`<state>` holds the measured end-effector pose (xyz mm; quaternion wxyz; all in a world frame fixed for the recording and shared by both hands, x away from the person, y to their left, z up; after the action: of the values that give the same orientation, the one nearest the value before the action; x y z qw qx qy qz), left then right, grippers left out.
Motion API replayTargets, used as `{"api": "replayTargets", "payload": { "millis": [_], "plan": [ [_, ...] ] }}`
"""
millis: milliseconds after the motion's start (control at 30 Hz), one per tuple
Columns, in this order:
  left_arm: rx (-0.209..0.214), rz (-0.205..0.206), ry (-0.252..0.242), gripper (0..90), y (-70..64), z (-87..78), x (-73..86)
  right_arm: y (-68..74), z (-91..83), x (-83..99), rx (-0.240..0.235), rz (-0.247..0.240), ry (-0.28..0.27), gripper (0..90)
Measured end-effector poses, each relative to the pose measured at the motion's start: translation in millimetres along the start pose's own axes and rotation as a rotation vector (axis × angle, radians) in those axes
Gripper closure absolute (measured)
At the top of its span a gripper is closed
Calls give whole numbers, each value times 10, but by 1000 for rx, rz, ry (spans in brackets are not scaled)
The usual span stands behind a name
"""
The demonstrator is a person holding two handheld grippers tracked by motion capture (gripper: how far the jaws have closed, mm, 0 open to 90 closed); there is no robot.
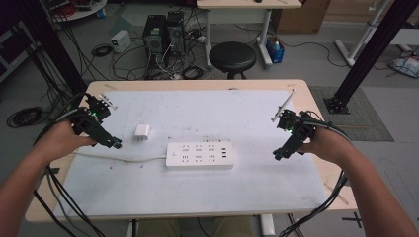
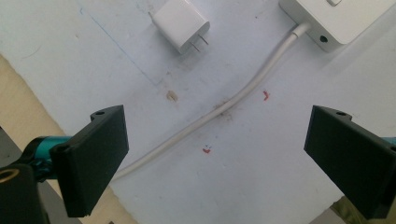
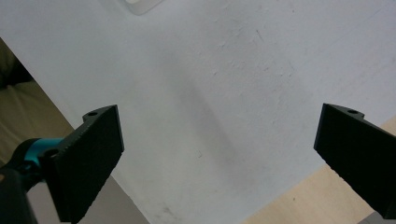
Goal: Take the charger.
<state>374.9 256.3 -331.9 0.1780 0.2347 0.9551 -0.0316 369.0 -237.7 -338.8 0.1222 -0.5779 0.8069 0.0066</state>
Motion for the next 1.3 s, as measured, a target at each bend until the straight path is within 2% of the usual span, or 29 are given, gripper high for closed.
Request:
{"api": "replayTargets", "payload": {
  "millis": [233, 567, 600, 767, 833, 867, 967, 1000, 1067, 1200, 1233, 1300],
  "plan": [
    [-10, 23, -11, 63, 0, -8, 11, 13, 3, -16, 2, 1, 2, 8],
    [-11, -9, -32, 63, 52, -3, 28, 8, 29, -70, -5, -6, 8, 8],
    [-12, -30, -36, 63, 56, 6, 27, 7, 23, -72, -3, -4, 8, 8],
    [-20, -63, -50, 63, 63, 16, -4, 13, 12, -86, -2, -8, 0, 8],
    [-32, -93, -52, 63, 70, 35, -42, 16, 14, -81, 0, -11, 8, 8],
    [-32, -93, -52, 63, 70, 35, -42, 16, 14, -81, 0, -11, 8, 8],
    [-39, -126, -61, 63, 75, 68, -94, 11, 21, -82, 2, -10, 8, 8],
    [-41, -146, -61, 63, 77, 107, -134, -7, 30, -80, 1, -19, 8, 8],
    [-41, -156, -62, 63, 77, 131, -155, -10, 37, -83, 2, -14, 7, 8],
    [-33, -203, -64, 63, 81, 255, -257, -21, 66, -92, -1, -24, 16, 8],
    [-29, -234, -62, 63, 85, 324, -317, -22, 79, -98, 1, -30, 21, 8],
    [-27, -250, -60, 63, 86, 356, -347, -22, 83, -100, 1, -30, 22, 8]
  ]
}}
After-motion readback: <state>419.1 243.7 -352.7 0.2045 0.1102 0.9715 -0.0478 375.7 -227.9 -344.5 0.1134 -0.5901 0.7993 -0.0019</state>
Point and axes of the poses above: each handheld gripper's, and its own axes: z roughly forward along the jaws, x roughly out of its underside, y roughly to its left, the point moved 6 cm from there along z, roughly forward along the jaws, and after that the axes turned 14 degrees about -z, right-handed, at the moved point
